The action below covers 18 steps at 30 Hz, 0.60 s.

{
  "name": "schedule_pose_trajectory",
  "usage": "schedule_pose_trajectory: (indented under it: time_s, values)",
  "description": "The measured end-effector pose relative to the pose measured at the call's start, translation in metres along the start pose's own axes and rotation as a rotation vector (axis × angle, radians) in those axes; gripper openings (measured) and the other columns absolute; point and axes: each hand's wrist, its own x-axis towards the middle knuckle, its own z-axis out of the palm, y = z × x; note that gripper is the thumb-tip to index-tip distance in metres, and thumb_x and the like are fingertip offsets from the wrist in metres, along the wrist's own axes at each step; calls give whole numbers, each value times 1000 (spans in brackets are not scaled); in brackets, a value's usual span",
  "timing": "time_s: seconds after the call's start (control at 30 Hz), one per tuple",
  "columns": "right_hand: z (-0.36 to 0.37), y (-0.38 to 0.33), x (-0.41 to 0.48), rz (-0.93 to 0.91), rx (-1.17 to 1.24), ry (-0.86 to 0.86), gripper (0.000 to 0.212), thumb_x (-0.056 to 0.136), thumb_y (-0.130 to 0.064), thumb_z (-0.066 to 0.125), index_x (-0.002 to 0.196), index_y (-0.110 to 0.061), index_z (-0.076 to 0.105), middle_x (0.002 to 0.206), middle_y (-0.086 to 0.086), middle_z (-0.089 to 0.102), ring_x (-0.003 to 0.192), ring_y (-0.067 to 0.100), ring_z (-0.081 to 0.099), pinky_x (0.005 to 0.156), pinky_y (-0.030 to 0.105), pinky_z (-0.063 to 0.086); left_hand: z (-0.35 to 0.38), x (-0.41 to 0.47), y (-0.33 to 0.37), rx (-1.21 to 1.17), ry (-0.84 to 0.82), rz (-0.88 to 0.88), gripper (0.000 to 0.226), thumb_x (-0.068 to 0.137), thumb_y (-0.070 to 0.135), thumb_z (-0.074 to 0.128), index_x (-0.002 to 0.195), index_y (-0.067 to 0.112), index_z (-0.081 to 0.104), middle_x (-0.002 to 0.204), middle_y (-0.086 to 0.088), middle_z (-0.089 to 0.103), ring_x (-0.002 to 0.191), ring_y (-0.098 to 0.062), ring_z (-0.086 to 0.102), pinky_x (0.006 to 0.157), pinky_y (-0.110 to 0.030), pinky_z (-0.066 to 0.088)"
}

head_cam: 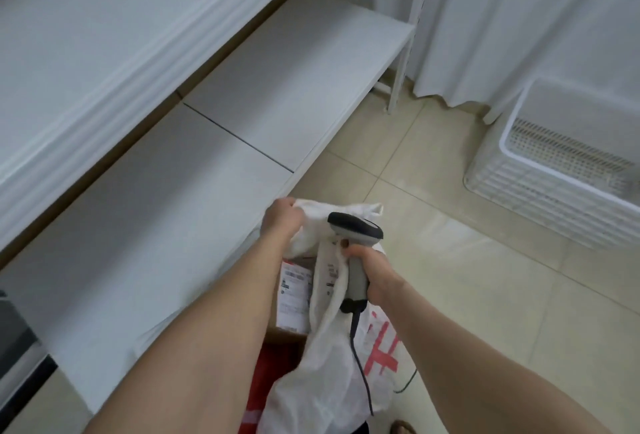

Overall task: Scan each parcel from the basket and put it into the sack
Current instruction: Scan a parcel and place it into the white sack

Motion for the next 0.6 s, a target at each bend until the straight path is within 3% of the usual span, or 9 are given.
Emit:
schedule_pose_trajectory:
  time_s: [0.07,0.13,0.2,0.27,0.33,0.4,0.5,0.6]
  values:
    - [0,-14,-10,-67,13,-24,27,83,-13,64,109,-9,60,108,16,66,99,32,63,88,48,54,-35,-5,21,-188,339,12,35,93,8,40,121,16,59,124,-5,59,111,-27,54,87,-27,40]
    - [-4,-24,-20,-153,44,3,17,86,-13,62,103,-11,59,104,14,66,95,29,64,85,45,54,-72,-5,34,-337,513,18,30,89,4,36,92,20,61,101,-3,56,91,-27,51,75,-28,37]
    - [-6,-28,-30,-199,60,53,12,87,-15,62,99,-14,59,103,14,67,94,29,64,84,44,54,-98,-3,42,-485,555,30,24,76,0,34,66,19,46,77,-2,49,72,-24,42,63,-29,32]
    - [-6,-27,-41,-229,72,66,15,86,-13,63,101,-13,60,102,14,67,92,29,64,79,42,55,-109,-5,43,-663,536,-16,25,67,0,29,59,19,41,65,-5,45,59,-25,39,55,-33,34]
    - [-4,-23,-48,-247,97,54,16,86,-12,64,102,-13,60,101,14,67,89,28,65,73,39,54,-111,-4,37,-791,538,-106,29,75,-2,28,63,19,44,72,-10,52,54,-25,47,54,-33,48]
    - [-6,-20,-54,-256,117,49,12,87,-12,64,98,-14,59,98,12,67,87,27,64,70,38,54,-112,1,27,-799,538,-137,28,80,2,33,76,18,56,88,-11,61,69,-29,60,68,-39,59]
    - [-16,-14,-54,-231,134,2,14,87,-13,63,101,-14,59,103,15,68,91,30,64,81,46,55,-115,13,15,-805,548,-174,35,80,12,42,108,14,64,111,-11,65,99,-32,62,89,-42,54]
    - [-25,-6,-52,-160,167,-96,20,88,-16,61,108,-14,59,103,15,67,94,31,63,90,51,52,-115,10,14,-562,482,-206,44,94,15,44,137,10,45,138,-12,50,124,-30,50,105,-36,41]
